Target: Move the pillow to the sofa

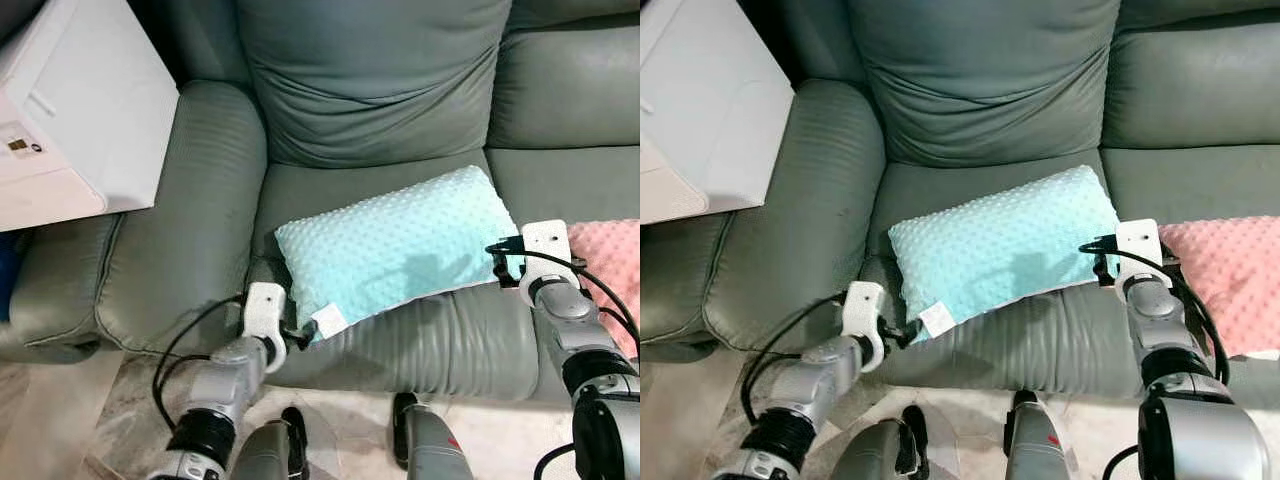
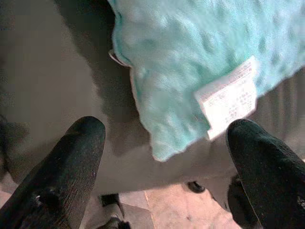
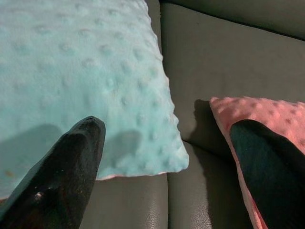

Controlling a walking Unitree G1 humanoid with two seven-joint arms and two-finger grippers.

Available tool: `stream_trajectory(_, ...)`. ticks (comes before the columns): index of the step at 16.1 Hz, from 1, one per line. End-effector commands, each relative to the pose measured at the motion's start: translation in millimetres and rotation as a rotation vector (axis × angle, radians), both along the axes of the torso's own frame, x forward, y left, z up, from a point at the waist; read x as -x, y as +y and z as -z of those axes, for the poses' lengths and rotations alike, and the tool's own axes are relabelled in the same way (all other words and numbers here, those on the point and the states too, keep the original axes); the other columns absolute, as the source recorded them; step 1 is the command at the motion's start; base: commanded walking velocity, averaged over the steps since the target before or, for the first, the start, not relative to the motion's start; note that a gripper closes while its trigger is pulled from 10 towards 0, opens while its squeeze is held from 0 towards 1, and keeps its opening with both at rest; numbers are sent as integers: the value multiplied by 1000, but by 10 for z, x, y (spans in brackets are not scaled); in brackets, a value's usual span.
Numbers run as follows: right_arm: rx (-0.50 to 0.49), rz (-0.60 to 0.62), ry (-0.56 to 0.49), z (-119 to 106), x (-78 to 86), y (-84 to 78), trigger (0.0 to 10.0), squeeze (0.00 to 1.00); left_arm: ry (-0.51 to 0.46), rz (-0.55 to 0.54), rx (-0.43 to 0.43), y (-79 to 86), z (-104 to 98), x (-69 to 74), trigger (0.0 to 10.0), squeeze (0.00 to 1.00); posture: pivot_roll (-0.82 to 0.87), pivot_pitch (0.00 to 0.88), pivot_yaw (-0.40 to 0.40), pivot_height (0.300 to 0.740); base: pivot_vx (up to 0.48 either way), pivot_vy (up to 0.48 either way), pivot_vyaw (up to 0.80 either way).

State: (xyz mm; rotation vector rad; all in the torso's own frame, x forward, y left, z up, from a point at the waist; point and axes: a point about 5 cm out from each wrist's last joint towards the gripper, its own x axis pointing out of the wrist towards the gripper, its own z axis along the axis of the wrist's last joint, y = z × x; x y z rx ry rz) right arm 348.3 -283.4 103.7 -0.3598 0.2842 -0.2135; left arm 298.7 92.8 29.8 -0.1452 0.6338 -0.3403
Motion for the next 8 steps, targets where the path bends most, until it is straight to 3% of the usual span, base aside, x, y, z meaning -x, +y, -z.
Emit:
stream_trajectory(1, 7, 16, 55, 151, 102, -45, 10000, 0, 43, -26, -19, 82, 93, 78, 10000, 0, 3, 366, 179, 740, 0, 0, 0)
stream_trajectory(5, 62, 62, 100, 220, 211, -192, 10000, 0, 49, -31, -26, 122, 104, 159, 10000, 0, 32, 387, 210, 740, 0, 0, 0)
stream_trajectory(8, 54, 45, 80, 211, 215, -195, 10000, 0, 50, -70, 1, 107, 75, 177, 10000, 0, 49, 397, 221, 740, 0, 0, 0)
